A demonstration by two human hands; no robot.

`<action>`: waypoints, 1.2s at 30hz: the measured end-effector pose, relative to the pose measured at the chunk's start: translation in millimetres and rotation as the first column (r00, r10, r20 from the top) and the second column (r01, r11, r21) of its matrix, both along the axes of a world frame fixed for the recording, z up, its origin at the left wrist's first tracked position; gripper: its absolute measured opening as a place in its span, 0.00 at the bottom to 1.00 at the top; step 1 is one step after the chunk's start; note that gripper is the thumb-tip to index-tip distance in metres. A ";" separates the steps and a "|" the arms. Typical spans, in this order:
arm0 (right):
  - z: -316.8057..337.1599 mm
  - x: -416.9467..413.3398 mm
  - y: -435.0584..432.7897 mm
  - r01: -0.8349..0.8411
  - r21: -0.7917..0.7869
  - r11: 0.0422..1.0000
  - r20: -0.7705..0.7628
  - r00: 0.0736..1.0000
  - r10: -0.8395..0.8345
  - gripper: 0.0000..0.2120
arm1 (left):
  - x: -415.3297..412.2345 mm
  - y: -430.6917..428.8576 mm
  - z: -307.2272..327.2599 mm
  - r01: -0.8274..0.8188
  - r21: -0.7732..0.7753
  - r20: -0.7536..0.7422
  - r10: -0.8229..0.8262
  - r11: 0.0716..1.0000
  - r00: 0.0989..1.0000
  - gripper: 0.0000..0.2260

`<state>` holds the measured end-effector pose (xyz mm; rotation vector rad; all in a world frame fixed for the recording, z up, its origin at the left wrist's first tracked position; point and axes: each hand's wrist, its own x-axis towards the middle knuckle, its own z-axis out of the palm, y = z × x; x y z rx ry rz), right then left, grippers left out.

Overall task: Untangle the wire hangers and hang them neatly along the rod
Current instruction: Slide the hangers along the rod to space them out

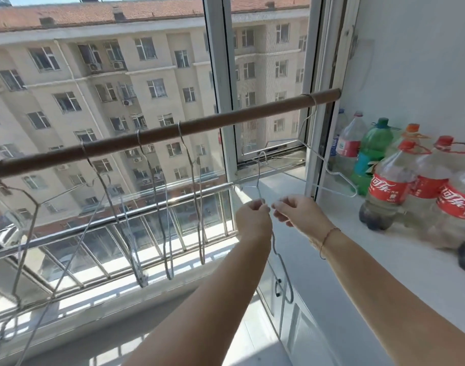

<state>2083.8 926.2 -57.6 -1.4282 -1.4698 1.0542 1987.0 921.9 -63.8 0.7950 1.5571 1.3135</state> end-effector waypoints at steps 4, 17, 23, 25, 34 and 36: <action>-19.9 13.6 0.1 0.068 0.090 0.994 0.098 0.992 -0.077 0.07 | -1.4 -17.4 -27.7 0.100 0.003 -0.162 -0.098 0.995 0.982 0.11; -51.2 61.2 -23.4 -0.008 0.048 0.999 0.489 0.872 -0.017 0.06 | -27.6 -29.2 -56.8 0.354 0.037 -0.493 -0.291 0.935 0.820 0.16; -33.6 75.4 -44.9 -0.104 -0.030 0.994 0.289 0.951 0.109 0.06 | -20.9 -28.2 -39.3 0.286 0.159 -0.610 -0.133 0.945 0.781 0.09; -27.9 73.6 -52.6 -0.087 -0.022 0.996 0.211 0.973 0.090 0.06 | -13.6 -34.2 -30.2 0.158 0.248 -0.624 0.033 0.956 0.781 0.12; 15.9 49.4 -62.1 0.033 0.188 0.982 -0.029 0.999 -0.028 0.07 | 31.0 -55.0 40.4 0.276 0.354 -0.205 -0.213 0.894 0.955 0.06; 30.7 43.7 -56.1 0.027 0.241 0.970 -0.042 0.999 -0.017 0.06 | 30.6 -49.3 54.2 0.246 0.382 -0.167 -0.196 0.891 0.966 0.05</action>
